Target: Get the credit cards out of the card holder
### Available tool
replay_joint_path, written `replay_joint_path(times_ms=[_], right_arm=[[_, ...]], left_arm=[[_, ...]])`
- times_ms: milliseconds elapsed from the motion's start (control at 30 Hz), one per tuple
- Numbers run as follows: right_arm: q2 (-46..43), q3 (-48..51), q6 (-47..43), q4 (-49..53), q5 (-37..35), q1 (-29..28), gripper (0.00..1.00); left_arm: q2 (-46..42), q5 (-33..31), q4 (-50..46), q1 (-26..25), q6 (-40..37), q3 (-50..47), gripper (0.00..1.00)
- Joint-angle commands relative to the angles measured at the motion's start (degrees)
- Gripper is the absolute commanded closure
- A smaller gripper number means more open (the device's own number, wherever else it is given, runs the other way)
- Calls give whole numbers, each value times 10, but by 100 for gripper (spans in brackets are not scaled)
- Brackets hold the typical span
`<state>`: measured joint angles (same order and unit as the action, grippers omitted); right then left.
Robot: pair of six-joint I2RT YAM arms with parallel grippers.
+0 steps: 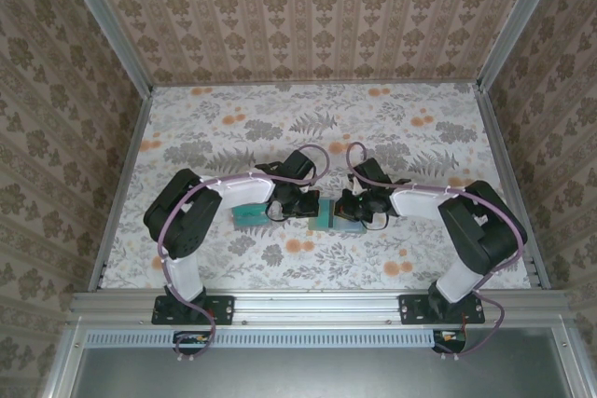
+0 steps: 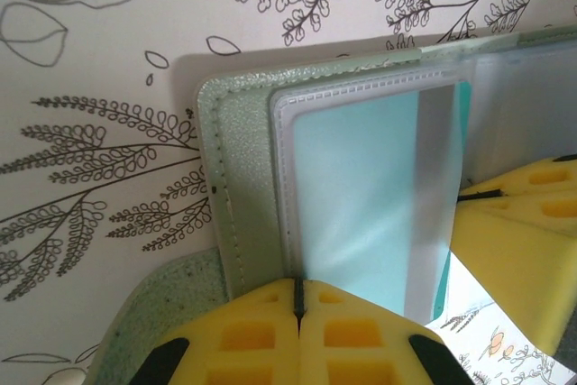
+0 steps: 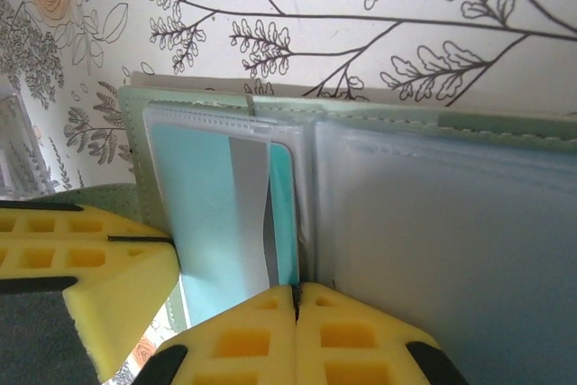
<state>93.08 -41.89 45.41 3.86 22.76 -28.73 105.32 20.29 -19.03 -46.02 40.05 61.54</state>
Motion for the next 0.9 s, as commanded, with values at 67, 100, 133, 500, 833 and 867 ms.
replay_joint_path(times_ms=[67, 100, 133, 500, 833, 867], right_arm=[[-42, 17, -8, 29, -18, 10, 100], [-45, 19, -9, 31, -18, 13, 100], [-46, 21, -9, 30, -17, 14, 100], [-49, 36, -13, 23, -12, 19, 89], [-13, 30, -6, -17, 17, 18, 76], [-11, 29, -5, -17, 17, 17, 76]], left_arm=[[-4, -9, -9, 1, 6, -23, 100], [-5, -9, -9, 2, 6, -22, 100], [-4, -9, -9, 1, 6, -21, 100], [-4, -7, -13, 0, 2, -17, 100], [5, -5, -13, -5, 1, -10, 100], [5, -5, -13, -5, 1, -10, 100]])
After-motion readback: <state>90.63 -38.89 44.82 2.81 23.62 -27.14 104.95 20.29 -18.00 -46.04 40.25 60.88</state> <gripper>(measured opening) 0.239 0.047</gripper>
